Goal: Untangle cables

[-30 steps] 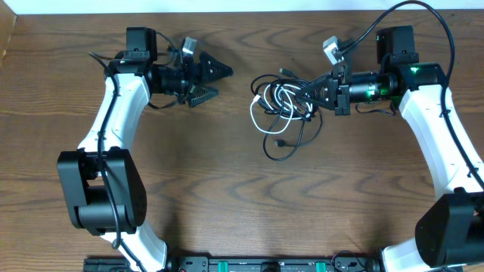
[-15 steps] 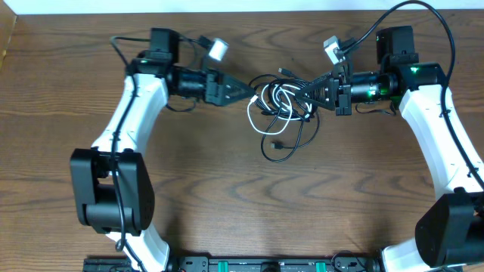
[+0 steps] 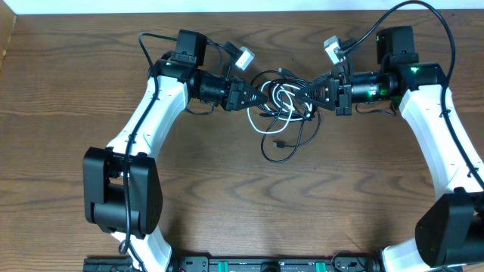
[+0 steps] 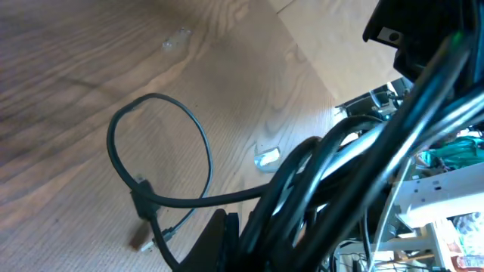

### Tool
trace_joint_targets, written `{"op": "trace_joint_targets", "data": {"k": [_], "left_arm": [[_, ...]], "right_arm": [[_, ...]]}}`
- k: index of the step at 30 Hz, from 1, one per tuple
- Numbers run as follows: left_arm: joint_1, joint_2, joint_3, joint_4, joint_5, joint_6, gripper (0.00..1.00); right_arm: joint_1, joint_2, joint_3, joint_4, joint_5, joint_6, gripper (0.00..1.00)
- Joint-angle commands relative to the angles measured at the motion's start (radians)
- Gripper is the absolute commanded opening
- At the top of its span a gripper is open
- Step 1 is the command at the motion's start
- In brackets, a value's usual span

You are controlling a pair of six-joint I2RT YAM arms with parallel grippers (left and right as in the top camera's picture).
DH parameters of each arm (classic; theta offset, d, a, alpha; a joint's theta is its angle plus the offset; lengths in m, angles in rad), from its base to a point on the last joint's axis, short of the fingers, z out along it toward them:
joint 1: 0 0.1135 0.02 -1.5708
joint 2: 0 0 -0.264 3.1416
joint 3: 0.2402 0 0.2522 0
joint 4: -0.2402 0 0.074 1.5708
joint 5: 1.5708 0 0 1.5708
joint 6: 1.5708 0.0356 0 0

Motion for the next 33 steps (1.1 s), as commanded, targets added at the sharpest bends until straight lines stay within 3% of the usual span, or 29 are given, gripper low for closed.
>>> {"op": "trace_joint_targets", "data": {"k": [1, 4, 6, 8, 11, 16, 20, 27, 33], "left_arm": [[0.022, 0.011, 0.006, -0.028, -0.006, 0.008, 0.08], [0.036, 0.011, 0.006, -0.070, -0.006, 0.008, 0.08], [0.047, 0.011, 0.006, -0.106, -0.017, 0.008, 0.08], [0.054, 0.011, 0.006, -0.140, -0.062, 0.008, 0.08], [0.055, 0.011, 0.006, -0.211, -0.158, 0.005, 0.08], [0.055, 0.011, 0.006, -0.268, -0.159, 0.006, 0.08], [0.055, 0.011, 0.006, -0.287, -0.159, 0.010, 0.08], [0.055, 0.011, 0.006, -0.438, -0.154, 0.214, 0.08], [0.055, 0.011, 0.006, -0.504, -0.150, 0.313, 0.08]], "right_arm": [[-0.001, -0.026, 0.007, 0.000, 0.035, -0.003, 0.13], [-0.001, -0.026, 0.007, 0.001, 0.211, 0.019, 0.22], [-0.001, -0.026, 0.007, 0.006, 0.332, 0.018, 0.41], [-0.001, -0.027, 0.008, 0.048, 0.351, 0.019, 0.54], [0.002, -0.027, 0.019, 0.155, 0.334, 0.066, 0.63], [0.044, -0.028, 0.021, 0.217, 0.339, 0.055, 0.62], [0.130, -0.027, 0.020, 0.201, 0.410, -0.080, 0.61], [0.290, -0.025, 0.020, 0.146, 0.710, -0.314, 0.59], [0.360, -0.024, 0.020, 0.130, 0.855, -0.381, 0.56]]}}
